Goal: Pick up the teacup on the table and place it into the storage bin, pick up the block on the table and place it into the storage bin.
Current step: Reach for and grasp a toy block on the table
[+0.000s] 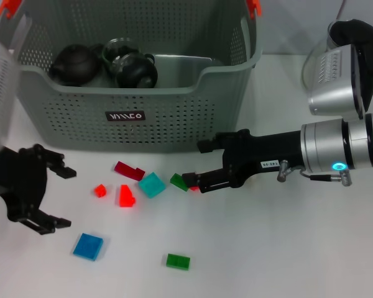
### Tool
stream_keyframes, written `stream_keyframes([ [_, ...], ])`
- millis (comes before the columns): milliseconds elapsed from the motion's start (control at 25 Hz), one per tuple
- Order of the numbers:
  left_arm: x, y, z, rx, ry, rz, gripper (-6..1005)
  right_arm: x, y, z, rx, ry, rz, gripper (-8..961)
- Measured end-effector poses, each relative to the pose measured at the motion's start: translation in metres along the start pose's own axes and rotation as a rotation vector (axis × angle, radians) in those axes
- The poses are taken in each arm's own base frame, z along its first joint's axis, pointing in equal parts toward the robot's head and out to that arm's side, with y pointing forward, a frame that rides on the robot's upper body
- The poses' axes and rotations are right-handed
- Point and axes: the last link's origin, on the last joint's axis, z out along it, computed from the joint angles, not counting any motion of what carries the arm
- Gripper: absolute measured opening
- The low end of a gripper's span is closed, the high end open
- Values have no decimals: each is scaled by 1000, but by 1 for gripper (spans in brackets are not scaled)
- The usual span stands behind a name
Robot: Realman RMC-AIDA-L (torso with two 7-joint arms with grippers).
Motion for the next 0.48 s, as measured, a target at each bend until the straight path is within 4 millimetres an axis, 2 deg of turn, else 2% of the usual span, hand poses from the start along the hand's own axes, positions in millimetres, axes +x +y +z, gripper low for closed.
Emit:
stream_keyframes([
  [480, 25, -5, 28, -97, -193, 193, 846, 3, -1, 2, 3, 3, 47, 921],
])
